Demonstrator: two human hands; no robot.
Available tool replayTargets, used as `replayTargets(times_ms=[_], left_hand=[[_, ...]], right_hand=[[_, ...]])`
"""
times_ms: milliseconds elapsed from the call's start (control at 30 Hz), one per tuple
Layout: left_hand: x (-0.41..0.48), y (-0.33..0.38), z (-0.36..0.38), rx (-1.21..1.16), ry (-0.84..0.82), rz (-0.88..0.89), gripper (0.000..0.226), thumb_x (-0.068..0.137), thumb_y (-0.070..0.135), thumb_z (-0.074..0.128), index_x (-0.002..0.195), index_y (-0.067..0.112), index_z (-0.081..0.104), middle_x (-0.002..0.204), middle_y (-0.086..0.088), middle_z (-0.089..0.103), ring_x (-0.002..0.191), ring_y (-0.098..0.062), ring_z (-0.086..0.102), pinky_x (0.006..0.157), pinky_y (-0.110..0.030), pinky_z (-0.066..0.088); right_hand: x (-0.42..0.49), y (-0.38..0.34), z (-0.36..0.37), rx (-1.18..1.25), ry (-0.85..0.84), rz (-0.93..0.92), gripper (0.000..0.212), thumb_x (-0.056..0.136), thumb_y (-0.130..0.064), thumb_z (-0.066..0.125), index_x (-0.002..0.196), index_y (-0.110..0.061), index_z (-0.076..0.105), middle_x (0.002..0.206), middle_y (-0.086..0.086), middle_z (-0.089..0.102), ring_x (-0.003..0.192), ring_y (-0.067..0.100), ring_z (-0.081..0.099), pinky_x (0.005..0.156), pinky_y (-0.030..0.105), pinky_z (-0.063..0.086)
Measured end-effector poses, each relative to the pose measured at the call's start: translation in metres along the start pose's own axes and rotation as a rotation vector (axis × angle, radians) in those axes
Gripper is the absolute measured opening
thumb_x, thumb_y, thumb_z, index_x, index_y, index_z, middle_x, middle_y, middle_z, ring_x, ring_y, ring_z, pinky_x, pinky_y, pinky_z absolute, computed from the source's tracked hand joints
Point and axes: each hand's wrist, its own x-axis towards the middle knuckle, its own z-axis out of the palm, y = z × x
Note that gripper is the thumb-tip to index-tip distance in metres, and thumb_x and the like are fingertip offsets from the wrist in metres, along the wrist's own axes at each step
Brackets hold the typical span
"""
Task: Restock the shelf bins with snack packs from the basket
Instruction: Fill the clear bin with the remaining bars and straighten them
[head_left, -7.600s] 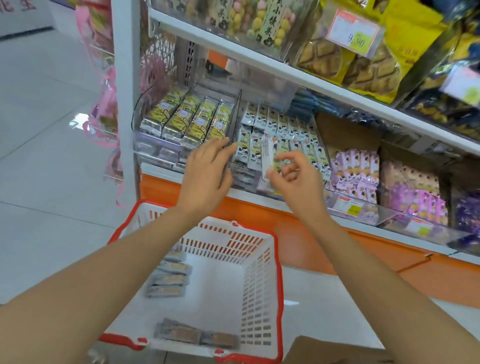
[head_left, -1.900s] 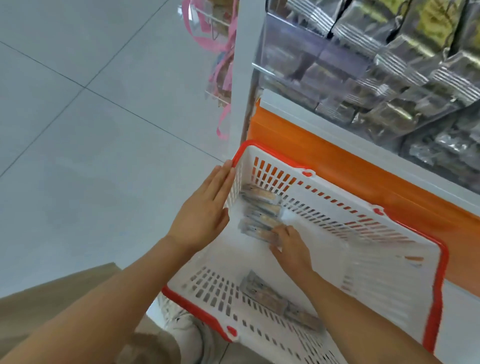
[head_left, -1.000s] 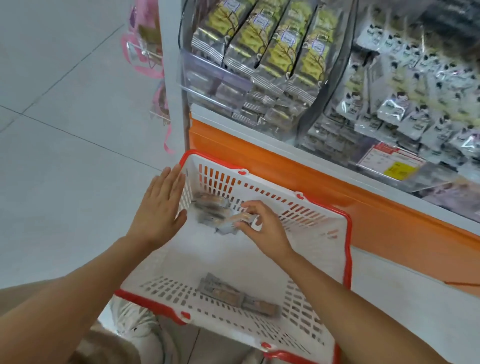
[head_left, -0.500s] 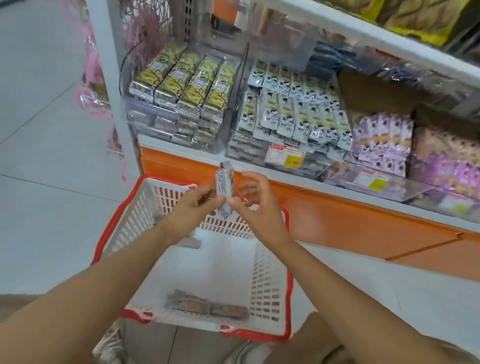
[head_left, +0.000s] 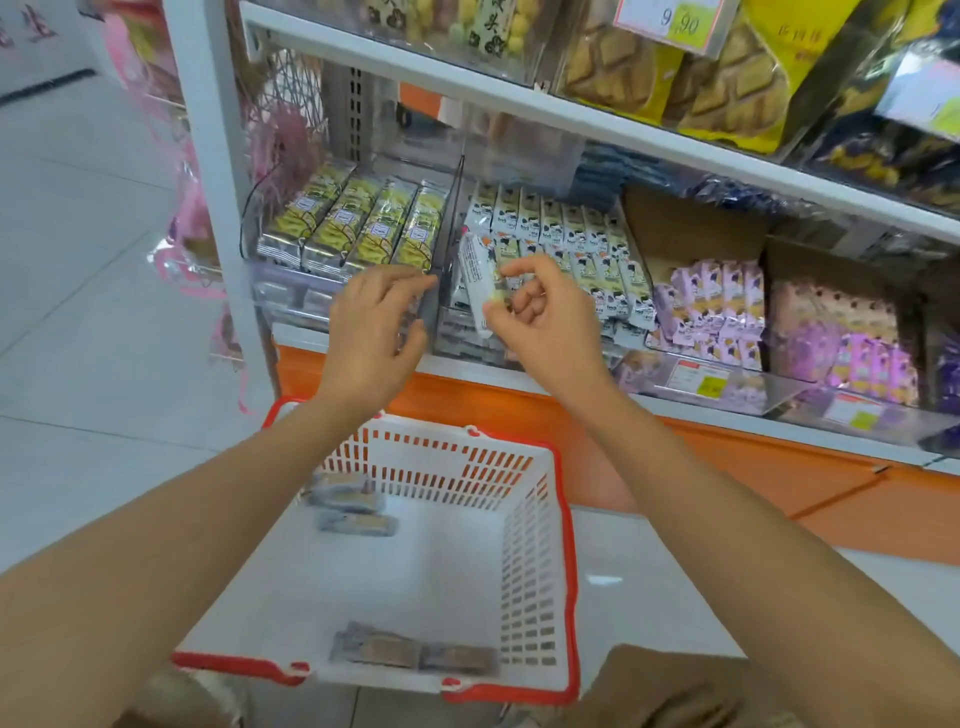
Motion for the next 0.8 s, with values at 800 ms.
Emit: replayTargets(times_ms=[800], left_hand=[[0.007,-0.036,-0.003,0.317,-0.137,0.08,0.068,0.088,0.019,0.051,0.152,0.007,0.03,0.156,-0.011,0.033,0.149,-0.029,0.018,0.122,-0.047,0.009]], right_hand=[[0.079,0.001,0.04,-0.479,-0.039,-0.013,0.026,0.09,-0.035,0.065,0.102,-0.012,0.061,0.08,-0.002,0.054,0.074,0.017,0.053,0.068,0.03,0.043]])
